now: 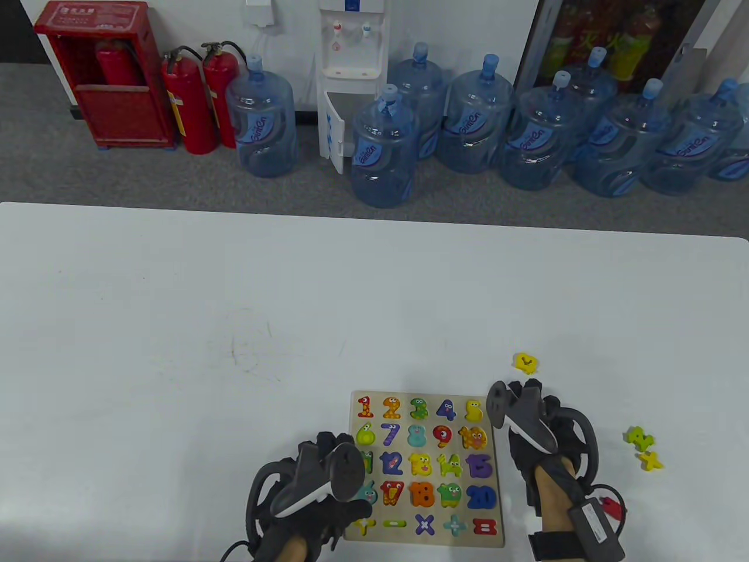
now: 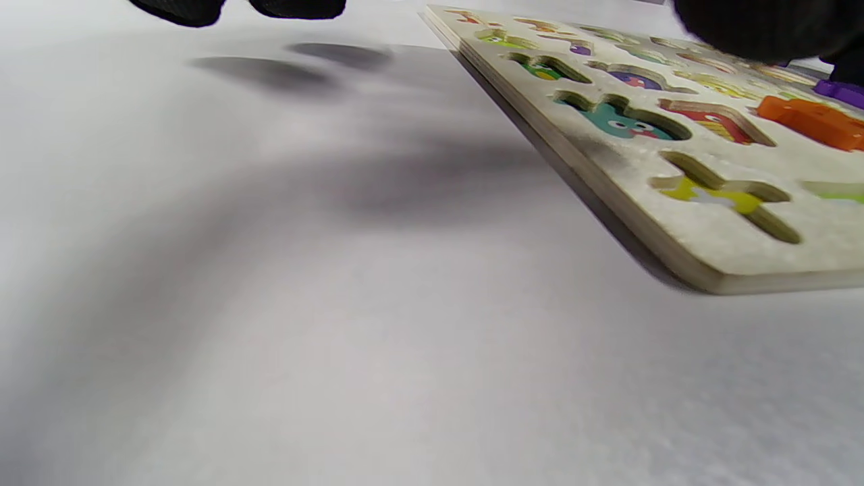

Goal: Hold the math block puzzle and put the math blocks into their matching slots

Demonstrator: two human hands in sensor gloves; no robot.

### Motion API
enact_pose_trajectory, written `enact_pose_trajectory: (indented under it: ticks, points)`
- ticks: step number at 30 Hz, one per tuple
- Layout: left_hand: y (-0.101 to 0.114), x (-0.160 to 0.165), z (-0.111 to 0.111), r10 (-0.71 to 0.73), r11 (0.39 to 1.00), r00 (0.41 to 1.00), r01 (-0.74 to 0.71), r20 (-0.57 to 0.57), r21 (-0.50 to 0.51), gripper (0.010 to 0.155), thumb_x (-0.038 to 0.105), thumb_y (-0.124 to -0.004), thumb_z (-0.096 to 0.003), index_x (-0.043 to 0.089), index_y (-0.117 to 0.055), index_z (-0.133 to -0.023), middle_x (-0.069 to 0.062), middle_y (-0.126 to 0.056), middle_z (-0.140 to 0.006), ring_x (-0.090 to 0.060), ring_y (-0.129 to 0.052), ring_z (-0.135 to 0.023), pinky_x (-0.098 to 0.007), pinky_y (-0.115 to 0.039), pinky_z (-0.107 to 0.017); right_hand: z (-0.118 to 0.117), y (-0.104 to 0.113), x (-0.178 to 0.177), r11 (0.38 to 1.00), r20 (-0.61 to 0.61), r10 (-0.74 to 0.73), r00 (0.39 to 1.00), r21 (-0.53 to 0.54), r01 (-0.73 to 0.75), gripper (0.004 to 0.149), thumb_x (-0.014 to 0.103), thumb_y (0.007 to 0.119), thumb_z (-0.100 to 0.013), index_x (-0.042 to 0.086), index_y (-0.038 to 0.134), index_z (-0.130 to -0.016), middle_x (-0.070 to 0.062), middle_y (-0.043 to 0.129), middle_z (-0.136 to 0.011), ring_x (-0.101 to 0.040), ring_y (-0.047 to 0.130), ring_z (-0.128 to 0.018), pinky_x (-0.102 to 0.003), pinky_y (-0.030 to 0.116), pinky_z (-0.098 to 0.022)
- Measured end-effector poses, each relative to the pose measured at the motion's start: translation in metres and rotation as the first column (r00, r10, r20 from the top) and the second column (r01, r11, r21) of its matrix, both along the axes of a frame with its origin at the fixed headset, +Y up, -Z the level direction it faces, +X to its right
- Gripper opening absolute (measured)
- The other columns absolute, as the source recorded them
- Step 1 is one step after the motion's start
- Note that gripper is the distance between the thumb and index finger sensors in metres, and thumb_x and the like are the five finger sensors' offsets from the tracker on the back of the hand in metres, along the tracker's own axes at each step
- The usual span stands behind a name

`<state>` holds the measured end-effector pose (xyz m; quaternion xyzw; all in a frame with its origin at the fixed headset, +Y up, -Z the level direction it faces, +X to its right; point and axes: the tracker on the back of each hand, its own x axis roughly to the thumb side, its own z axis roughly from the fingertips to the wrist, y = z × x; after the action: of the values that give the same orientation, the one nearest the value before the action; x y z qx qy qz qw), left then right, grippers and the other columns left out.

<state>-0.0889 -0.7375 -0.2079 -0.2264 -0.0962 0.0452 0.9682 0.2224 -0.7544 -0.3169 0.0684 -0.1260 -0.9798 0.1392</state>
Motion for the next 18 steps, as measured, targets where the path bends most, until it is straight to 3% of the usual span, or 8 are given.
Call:
enact_pose_trajectory:
  ticks: [2,6,12,18]
  points:
    - [0.000,-0.002,0.000,0.000,1.000,1.000,0.000,-0.010,0.000,0.096,0.064,-0.070,-0.0327,0.022,-0.025,-0.107,-0.011,-0.025,-0.112,-0.048,-0.040,-0.106,-0.070,-0.051,-0.071,-0.003,-0.002,-0.001,1.000,-0.014,0.011,1.000,-0.003,-0.011,0.070,0.025,0.072,-0.035,0.033,0.041,-0.097,-0.003,0.040,-0.107,-0.033,0.062,-0.094,-0.041,0.067,-0.063]
    - [-0.001,-0.002,0.000,-0.006,1.000,1.000,0.006,-0.018,-0.010,0.096,0.064,-0.070,-0.0327,0.022,-0.025,-0.107,-0.011,-0.025,-0.112,-0.048,-0.040,-0.105,-0.070,-0.051,-0.071,-0.001,0.007,0.000,0.991,-0.051,-0.019,0.999,0.128,0.025,0.063,0.032,0.080,-0.030,0.033,0.063,-0.091,-0.003,0.066,-0.097,-0.023,0.082,-0.082,-0.038,0.076,-0.057]
    - [-0.001,-0.003,0.000,-0.004,1.000,1.000,0.004,-0.022,-0.014,0.096,0.063,-0.070,-0.0327,0.022,-0.025,-0.107,-0.011,-0.025,-0.111,-0.048,-0.040,-0.105,-0.070,-0.051,-0.071,0.006,0.007,0.001,0.984,-0.060,-0.053,0.997,0.164,0.062,0.040,0.039,0.081,-0.029,0.037,0.078,-0.068,0.003,0.080,-0.084,-0.021,0.088,-0.072,-0.037,0.079,-0.053]
    - [-0.002,-0.004,-0.001,-0.004,0.999,1.000,0.003,-0.023,-0.032,0.096,0.063,-0.070,-0.0326,0.022,-0.025,-0.107,-0.011,-0.025,-0.112,-0.048,-0.040,-0.106,-0.070,-0.051,-0.072,0.024,0.009,-0.015,0.987,-0.076,-0.011,0.997,0.157,0.023,0.042,0.033,0.085,-0.024,0.030,0.080,-0.066,0.000,0.087,-0.076,-0.020,0.096,-0.061,-0.036,0.083,-0.046]
